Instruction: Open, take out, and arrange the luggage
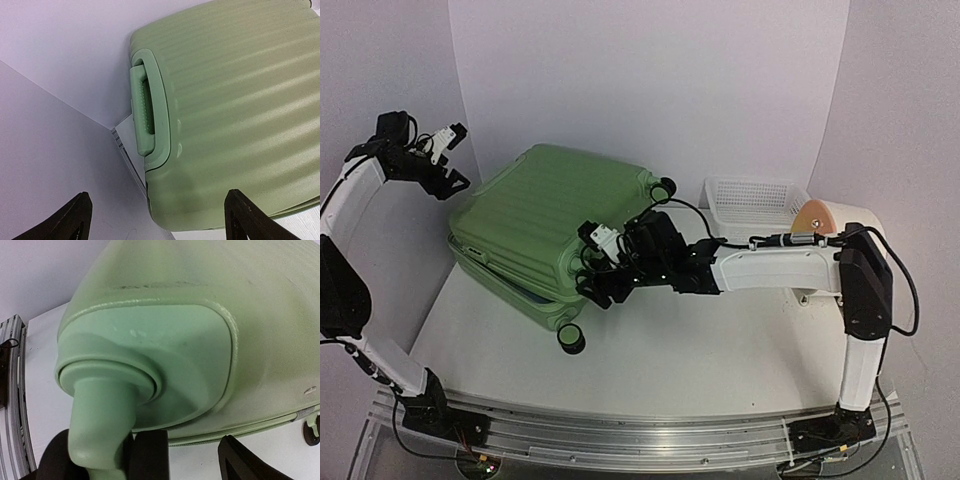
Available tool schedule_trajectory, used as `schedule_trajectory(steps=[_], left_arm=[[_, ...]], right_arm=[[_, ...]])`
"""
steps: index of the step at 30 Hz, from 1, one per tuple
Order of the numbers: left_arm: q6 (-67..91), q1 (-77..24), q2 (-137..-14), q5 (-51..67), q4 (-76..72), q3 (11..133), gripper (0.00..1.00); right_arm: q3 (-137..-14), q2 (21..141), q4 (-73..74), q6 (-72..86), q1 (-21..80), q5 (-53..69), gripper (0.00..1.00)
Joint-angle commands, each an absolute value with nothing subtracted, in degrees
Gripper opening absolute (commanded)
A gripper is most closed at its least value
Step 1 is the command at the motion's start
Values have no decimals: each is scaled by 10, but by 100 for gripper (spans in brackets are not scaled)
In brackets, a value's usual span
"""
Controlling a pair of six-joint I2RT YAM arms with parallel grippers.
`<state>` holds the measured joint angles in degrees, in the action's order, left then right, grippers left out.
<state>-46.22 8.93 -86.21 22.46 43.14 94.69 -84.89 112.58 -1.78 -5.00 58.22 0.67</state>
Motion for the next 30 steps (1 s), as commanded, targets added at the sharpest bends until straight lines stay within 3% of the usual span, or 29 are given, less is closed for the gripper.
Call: schedule_trajectory(steps=[1, 5, 8, 13, 22, 30], left_arm=[[-480, 86, -832, 241, 439, 935, 88], [-494, 86, -828, 249, 448, 929, 87], [-514, 86, -820, 277, 462, 930, 87], [-567, 86, -804, 390, 528, 949, 87], [-738, 86, -773, 534, 672, 960, 82], [-922, 19, -736, 527, 795, 917, 77]], right_arm=[[-886, 1133, -28, -56, 583, 24, 76], [-895, 1133, -26, -60, 583, 30, 41], [-904, 1127, -26, -66, 583, 48, 20], [-944, 1113, -28, -68, 583, 69, 2], [-1063, 1106, -58, -24, 557, 68, 0], [-1140, 1149, -102, -25, 519, 7, 0]])
